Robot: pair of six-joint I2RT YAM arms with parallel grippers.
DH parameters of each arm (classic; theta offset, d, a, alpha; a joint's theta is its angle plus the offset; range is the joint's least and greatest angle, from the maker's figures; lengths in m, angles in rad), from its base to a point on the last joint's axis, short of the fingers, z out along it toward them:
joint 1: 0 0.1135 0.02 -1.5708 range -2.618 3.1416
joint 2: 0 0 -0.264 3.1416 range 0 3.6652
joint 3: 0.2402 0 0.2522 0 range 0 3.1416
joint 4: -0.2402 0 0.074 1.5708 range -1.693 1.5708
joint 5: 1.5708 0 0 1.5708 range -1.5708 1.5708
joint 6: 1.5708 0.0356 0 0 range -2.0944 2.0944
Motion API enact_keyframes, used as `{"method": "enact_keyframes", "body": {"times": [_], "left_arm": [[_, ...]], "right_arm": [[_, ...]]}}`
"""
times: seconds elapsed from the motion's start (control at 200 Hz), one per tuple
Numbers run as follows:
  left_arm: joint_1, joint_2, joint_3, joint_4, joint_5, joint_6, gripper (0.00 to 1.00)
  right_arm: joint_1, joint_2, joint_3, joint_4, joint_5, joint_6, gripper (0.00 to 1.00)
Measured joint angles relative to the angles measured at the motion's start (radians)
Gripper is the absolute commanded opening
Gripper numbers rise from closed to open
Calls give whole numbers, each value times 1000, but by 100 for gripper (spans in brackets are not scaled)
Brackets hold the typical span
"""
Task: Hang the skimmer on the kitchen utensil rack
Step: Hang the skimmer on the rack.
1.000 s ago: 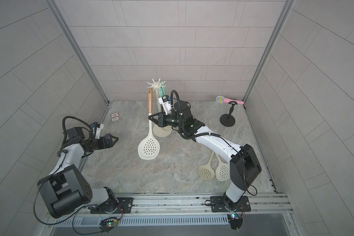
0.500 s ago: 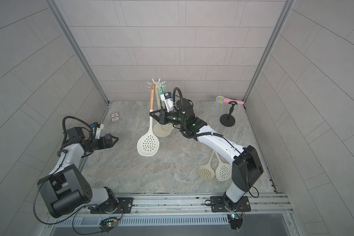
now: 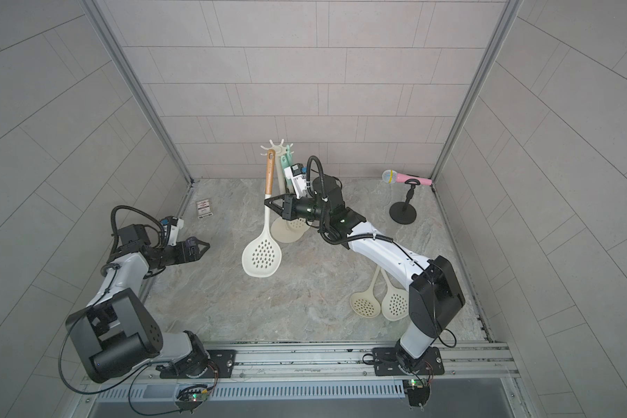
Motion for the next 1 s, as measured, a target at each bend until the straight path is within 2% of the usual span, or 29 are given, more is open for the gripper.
{"method": "enact_keyframes", "body": {"times": [0.771,1.001], "left_arm": [[0,0,2,-8,-4,0,100],[0,0,2,-13,-3,1,100]], "right_arm": [[-27,67,-10,82,-32,42,0],[-32,114,29,78,-34,13,0]]}}
